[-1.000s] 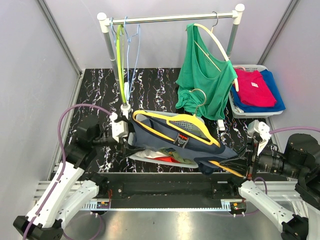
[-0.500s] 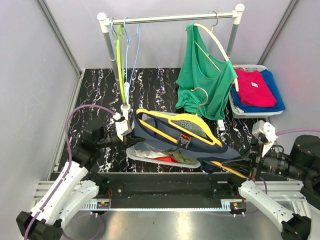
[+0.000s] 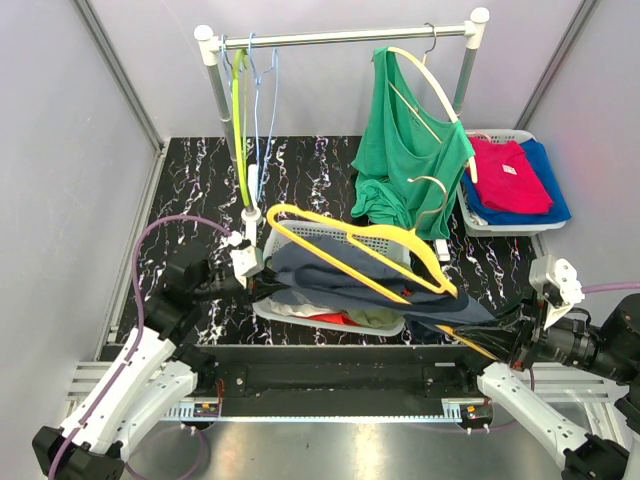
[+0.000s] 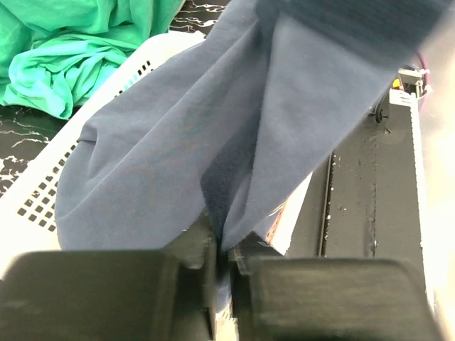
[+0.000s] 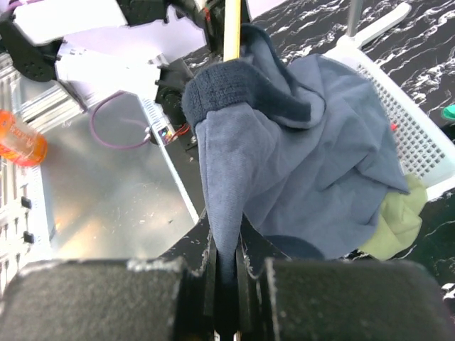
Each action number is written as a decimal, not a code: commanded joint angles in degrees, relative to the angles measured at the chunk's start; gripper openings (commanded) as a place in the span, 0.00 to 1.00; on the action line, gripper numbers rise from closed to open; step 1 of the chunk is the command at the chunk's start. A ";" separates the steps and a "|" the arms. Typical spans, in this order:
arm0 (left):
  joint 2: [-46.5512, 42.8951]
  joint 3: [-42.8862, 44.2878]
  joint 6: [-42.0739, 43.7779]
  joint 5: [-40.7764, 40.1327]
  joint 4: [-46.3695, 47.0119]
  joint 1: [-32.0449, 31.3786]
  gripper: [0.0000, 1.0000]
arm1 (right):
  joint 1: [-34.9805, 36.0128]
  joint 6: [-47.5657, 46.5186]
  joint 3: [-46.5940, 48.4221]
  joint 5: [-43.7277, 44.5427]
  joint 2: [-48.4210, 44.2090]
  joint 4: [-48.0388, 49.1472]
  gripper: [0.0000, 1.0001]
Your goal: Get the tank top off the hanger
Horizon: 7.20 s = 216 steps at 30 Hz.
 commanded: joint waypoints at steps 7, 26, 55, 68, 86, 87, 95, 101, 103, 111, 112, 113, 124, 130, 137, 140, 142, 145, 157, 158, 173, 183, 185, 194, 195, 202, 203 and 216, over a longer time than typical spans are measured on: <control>-1.18 8.39 2.27 1.83 -2.91 0.50 0.99 | 0.04 4.00 -9.04 9.25 -3.43 19.95 0.00; 2.15 44.10 16.16 5.88 -24.38 0.67 0.99 | 0.04 -7.59 -6.59 -4.98 7.12 14.77 0.00; 25.88 59.66 -0.63 16.34 -19.18 -2.67 0.99 | 0.04 -13.40 -5.35 -11.40 15.03 17.58 0.00; 27.56 60.98 1.57 14.85 -26.30 -3.19 0.15 | 0.04 -13.58 -4.56 -11.84 18.19 20.39 0.00; 23.87 63.71 16.33 -6.85 -27.53 -3.19 0.00 | 0.04 -12.43 -10.89 2.99 15.57 24.88 0.39; 23.26 63.62 17.38 -9.48 -27.44 -3.19 0.00 | 0.12 -12.35 -11.24 4.40 15.04 24.44 0.61; 20.62 62.22 23.01 -17.58 -26.57 -3.19 0.00 | 0.04 -9.46 -14.14 19.61 8.98 23.73 1.00; 20.00 59.93 21.53 -17.24 -24.28 -3.19 0.00 | 0.04 2.23 -22.74 14.35 3.70 34.95 1.00; 20.79 60.19 19.33 -16.19 -22.96 -3.19 0.00 | 0.04 6.17 -27.05 13.12 3.78 38.74 1.00; 21.23 60.55 13.97 -8.28 -23.13 -3.19 0.01 | 0.04 12.00 -32.25 5.39 11.42 59.93 1.00; 21.06 60.28 13.27 -7.84 -23.14 -3.19 0.02 | 0.12 12.87 -31.81 4.77 13.86 61.77 1.00; 20.97 60.02 11.78 -7.14 -23.14 -3.19 0.02 | 0.21 13.23 -31.37 3.81 15.19 64.92 1.00; 19.39 56.59 6.49 -3.70 -19.88 -3.19 0.02 | 12.78 5.41 -23.90 23.38 29.70 63.82 0.83; 17.54 55.45 6.76 -3.88 -19.88 -3.19 0.03 | 13.04 5.41 -24.33 30.95 27.43 61.79 0.32; 15.61 53.43 7.81 -5.28 -20.23 -3.19 0.03 | 13.04 3.04 -27.40 39.82 19.44 58.80 0.00; 14.73 52.99 9.12 -5.81 -21.20 -3.19 0.03 | 13.04 1.46 -28.12 43.52 15.22 56.88 0.00; 14.38 52.90 9.57 -5.90 -21.81 -3.19 0.03 | 13.04 0.05 -27.77 47.46 13.37 54.16 0.00; 13.76 52.81 10.27 -5.20 -23.66 -3.19 0.03 | 13.04 -1.27 -26.80 51.77 11.96 52.13 0.00; 8.93 55.97 17.03 -7.99 -32.88 -3.19 0.00 | 13.04 -1.36 -26.18 55.92 12.40 42.46 0.03; 8.40 56.32 17.65 -8.96 -33.59 -3.19 0.00 | 13.04 -1.01 -26.36 55.40 12.22 42.02 0.03; 6.11 56.15 1.76 -22.60 -22.88 -3.19 0.00 | 13.13 11.81 -42.61 19.99 18.37 54.98 0.00; 7.87 54.31 -1.86 -16.63 -17.60 -3.19 0.00 | 14.18 20.52 -50.00 9.34 30.05 71.63 0.00; 8.04 53.96 -2.03 -15.75 -17.51 -3.28 0.00 | 14.10 22.71 -50.35 10.91 34.53 73.57 0.00; 8.75 54.39 -3.34 -16.53 -17.25 -3.19 0.00 | 14.19 34.58 -63.86 10.83 40.00 85.69 0.00; 8.84 54.31 -3.26 -16.62 -16.99 -3.19 0.00 | 14.27 34.33 -64.24 11.44 39.56 84.65 0.00; 8.49 53.25 -3.44 -17.24 -15.84 -3.19 0.00 | 14.36 28.18 -60.21 17.42 28.59 68.08 1.00; 8.40 53.08 -3.26 -17.24 -15.84 -3.19 0.00 | 14.19 27.04 -56.98 18.64 27.18 65.94 1.00; 7.78 51.67 -1.42 -19.96 -17.42 -3.19 0.01 | 14.27 12.98 -29.36 11.11 14.87 43.88 1.00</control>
